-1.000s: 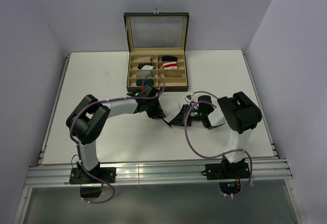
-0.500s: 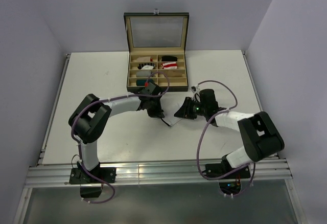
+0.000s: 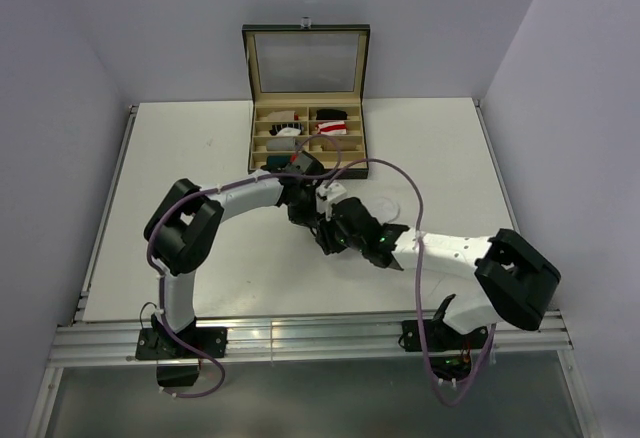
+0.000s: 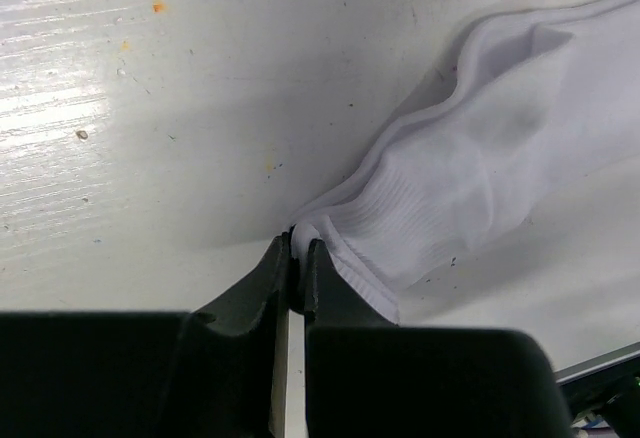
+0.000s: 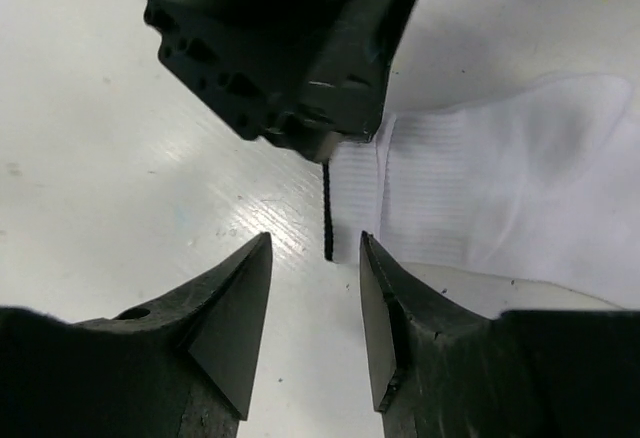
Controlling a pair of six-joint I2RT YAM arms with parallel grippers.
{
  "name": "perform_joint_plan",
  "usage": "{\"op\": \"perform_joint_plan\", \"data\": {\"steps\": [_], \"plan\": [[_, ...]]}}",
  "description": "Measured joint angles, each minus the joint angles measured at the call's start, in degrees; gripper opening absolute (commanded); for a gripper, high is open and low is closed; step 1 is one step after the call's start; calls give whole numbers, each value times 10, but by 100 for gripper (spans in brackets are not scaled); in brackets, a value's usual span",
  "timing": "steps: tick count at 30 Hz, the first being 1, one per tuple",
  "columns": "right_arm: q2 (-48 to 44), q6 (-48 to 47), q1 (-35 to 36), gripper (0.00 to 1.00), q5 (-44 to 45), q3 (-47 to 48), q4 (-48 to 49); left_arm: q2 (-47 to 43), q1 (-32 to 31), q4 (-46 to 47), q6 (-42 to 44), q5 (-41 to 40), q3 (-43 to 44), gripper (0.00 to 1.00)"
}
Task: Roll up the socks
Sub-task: Roll the sock at the center of the board.
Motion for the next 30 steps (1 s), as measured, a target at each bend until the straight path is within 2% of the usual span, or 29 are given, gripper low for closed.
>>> {"op": "perform_joint_plan", "data": {"steps": [8, 17, 20, 23, 24, 25, 28, 30], "plan": [[92, -57, 99, 48, 146, 60, -17, 0, 0, -2, 8, 1, 0, 1], [160, -77, 126, 43, 233, 88, -35, 3, 5, -6, 9, 11, 2, 1], [167, -78, 129, 34, 247, 89, -36, 3, 5, -6, 9, 11, 2, 1], [168, -79, 129, 15, 254, 89, -37, 3, 6, -6, 9, 12, 2, 1], [170, -79, 129, 5, 255, 89, -37, 3, 7, -6, 9, 13, 2, 1], [172, -80, 129, 1, 256, 90, -37, 3, 8, -5, 8, 15, 2, 1], [175, -73, 128, 0, 252, 93, -36, 0, 14, 3, 6, 25, -6, 5], [173, -68, 120, 0, 235, 91, -33, -7, 19, 18, 2, 31, -20, 11]]}}
